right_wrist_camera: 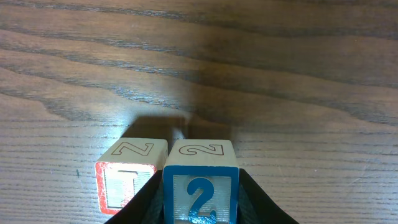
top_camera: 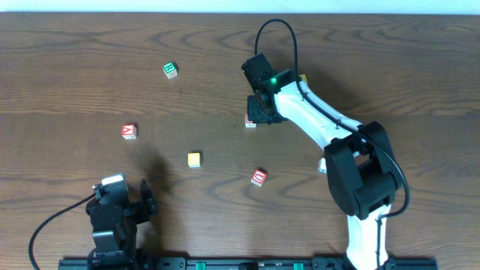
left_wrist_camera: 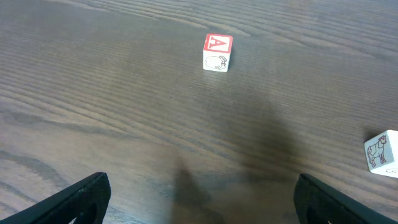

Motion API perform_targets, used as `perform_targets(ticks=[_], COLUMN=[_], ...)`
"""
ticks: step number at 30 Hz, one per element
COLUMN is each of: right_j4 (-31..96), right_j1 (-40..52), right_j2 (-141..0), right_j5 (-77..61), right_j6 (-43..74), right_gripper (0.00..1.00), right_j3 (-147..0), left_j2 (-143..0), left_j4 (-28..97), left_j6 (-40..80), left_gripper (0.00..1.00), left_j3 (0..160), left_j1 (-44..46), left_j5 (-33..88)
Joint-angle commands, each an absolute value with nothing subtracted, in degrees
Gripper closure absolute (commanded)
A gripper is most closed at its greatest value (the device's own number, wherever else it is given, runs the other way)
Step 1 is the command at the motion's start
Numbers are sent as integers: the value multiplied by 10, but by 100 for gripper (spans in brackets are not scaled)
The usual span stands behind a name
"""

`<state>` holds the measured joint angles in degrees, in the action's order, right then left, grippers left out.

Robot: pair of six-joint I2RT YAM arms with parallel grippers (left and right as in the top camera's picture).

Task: Spell out Ai2
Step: 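Carry the '2' block beside the right side of the 'I' block, then lower the '2' block next to 'I' and open the right gripper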

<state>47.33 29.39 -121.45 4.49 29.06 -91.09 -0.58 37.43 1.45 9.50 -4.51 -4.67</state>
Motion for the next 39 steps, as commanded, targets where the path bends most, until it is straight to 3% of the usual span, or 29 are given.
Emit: perform_targets(ticks=[1, 10, 14, 37, 39], right_j4=[474, 478, 481, 434, 433], right_j1=[292, 292, 292, 257, 251], right_j2=[-1218, -1218, -1218, -1217, -1216], right_j5=[45, 45, 45, 82, 81], right_j6=[287, 287, 287, 286, 286], right_gripper=[70, 68, 61, 61, 65], right_j3=[-918, -918, -918, -918, -919], left_j2=[-3, -3, -3, -3, -3], left_j4=[375, 375, 375, 375, 375], left_j6=[13, 13, 13, 13, 13], left_gripper=[5, 5, 5, 5, 5], left_j3=[90, 90, 90, 90, 90], left_j1=[-49, -49, -49, -49, -49], left_j5=[-50, -50, -50, -50, -50])
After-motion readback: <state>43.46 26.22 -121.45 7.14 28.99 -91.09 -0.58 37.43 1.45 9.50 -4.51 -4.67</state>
